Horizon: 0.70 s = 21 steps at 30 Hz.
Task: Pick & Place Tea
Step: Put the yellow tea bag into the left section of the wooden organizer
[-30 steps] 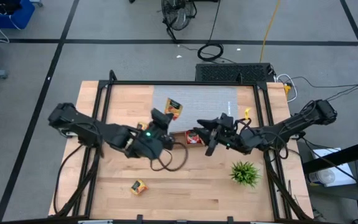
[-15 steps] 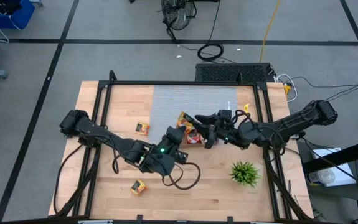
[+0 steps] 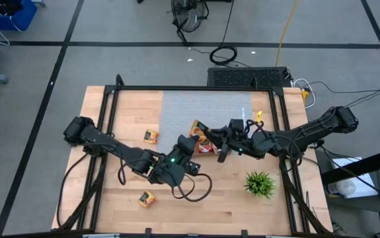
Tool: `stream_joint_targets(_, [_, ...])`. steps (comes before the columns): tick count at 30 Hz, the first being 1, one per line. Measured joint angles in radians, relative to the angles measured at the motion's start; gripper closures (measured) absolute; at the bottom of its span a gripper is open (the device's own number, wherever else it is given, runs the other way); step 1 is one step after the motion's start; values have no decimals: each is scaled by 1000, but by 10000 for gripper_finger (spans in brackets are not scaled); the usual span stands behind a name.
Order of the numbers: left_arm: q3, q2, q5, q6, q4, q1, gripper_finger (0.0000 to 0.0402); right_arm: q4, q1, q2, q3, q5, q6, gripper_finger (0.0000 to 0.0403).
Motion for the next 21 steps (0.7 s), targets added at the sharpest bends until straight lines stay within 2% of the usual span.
stream_joint_targets(7, [0, 0, 28, -57, 9, -8, 397, -1, 5, 0, 0, -3, -56, 402])
stream_joint_targets(12, [-1, -1, 44, -176, 61, -24, 366, 13, 32, -11, 0, -2, -106, 402])
stream_joint_targets(15, [-1, -6, 52, -269, 30, -33, 348, 4, 51, -19, 0, 3, -118, 403])
stream_joint_targets(21, [0, -56, 162, -523, -70, -57, 312, -10, 68, -44, 0, 59, -145, 403])
